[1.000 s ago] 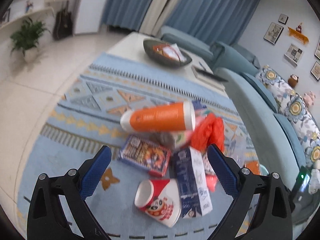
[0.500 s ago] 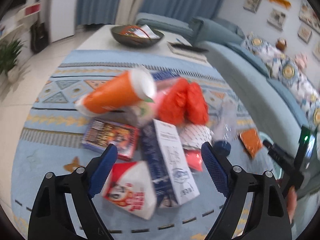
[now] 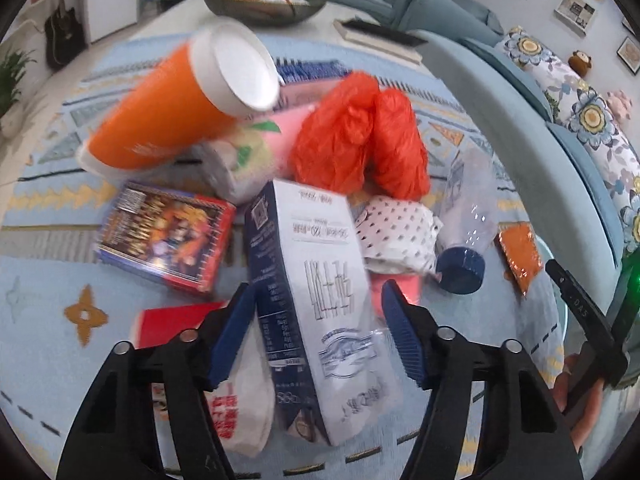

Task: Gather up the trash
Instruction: 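Grasp the white milk carton with the left tool while the right tool grasps the orange snack packet, then carry both items over the blue basket and open both tools to drop them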

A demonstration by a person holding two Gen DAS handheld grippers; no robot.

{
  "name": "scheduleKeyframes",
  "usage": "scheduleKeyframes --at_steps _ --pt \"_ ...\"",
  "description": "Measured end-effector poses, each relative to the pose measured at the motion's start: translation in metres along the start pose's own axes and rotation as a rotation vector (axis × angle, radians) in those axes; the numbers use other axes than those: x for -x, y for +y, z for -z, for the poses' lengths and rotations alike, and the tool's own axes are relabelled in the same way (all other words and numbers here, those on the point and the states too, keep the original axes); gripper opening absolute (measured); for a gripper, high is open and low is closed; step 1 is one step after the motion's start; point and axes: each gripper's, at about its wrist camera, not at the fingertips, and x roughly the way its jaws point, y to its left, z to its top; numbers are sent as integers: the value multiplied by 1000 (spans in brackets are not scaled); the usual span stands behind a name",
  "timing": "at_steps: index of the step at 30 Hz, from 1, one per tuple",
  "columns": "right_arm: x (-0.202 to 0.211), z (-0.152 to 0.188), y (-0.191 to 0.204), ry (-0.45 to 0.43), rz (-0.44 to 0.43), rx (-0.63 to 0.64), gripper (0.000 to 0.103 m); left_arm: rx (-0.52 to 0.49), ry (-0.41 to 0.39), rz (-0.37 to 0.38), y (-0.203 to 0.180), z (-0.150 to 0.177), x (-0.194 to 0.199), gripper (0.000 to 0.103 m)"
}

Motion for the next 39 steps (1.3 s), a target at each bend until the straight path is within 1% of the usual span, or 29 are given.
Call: scheduleKeyframes --at_steps 2,3,4,5,6,7,10,11,13,14,15,16,17,18,20,22,23,25,28,30,33,34,37,39 --pt "-4 -1 -1 10 -16 -16 61 -19 -1 -23 -7 1 -3 57" --pt "-5 -2 -2 12 -22 -23 67 -26 -3 -32 -10 0 -3 56" --pt "-7 -3 -2 15 -26 -31 72 -34 -8 -41 -12 0 -3 52" --pt "-11 -5 -3 29 -36 -45 75 -39 -16 -49 -14 -1 -2 50" --pt "-14 -6 -3 44 -46 -56 79 -37 -29 -53 -14 -1 0 44" --pt "-20 -7 -4 78 -67 -80 79 -36 -39 -48 -15 -1 3 41" --pt "-36 -5 -1 154 -127 -132 80 -42 -53 -42 -16 -3 6 38" --pt "-37 -5 4 146 -100 -122 79 -44 -56 -41 -15 -2 7 38" --pt "-42 -7 15 156 -58 -82 78 -46 -68 -30 -17 -3 9 36" --pt "-46 -8 25 158 -8 -42 78 -46 -76 -23 -18 -2 12 35" --pt "-48 -9 31 158 13 -17 74 -50 -90 -13 -20 -2 15 35" --pt "-50 -10 38 151 31 16 64 -55 -103 -7 -21 -2 19 35" --pt "-50 -11 45 140 24 42 58 -61 -117 -1 -21 -2 23 35" --pt "-49 -11 47 137 18 53 49 -72 -137 5 -23 -1 28 35" --pt "-48 -9 51 126 27 73 42 -85 -168 16 -26 -1 35 35" --pt "-45 -8 51 117 17 76 25 -103 -199 26 -30 0 44 35" --pt "-43 -7 51 111 5 73 22 -112 -212 30 -32 1 47 35" --pt "-39 -7 47 101 -15 60 14 -140 -247 47 -38 3 57 35" --pt "-26 -8 38 69 -69 12 10 -178 -295 80 -49 7 70 35" --pt "-19 -10 31 61 -81 -12 9 -197 -315 105 -56 9 75 35" --pt "-5 -12 17 53 -120 -44 9 -246 -319 142 -74 15 80 35" --pt "-1 -12 13 48 -118 -46 9 -257 -316 145 -81 15 78 35" --pt "22 -16 -1 -10 -76 -20 9 -273 -290 192 -101 19 72 35" --pt "35 -19 -11 -49 -52 0 9 -301 -297 200 -118 22 73 35"
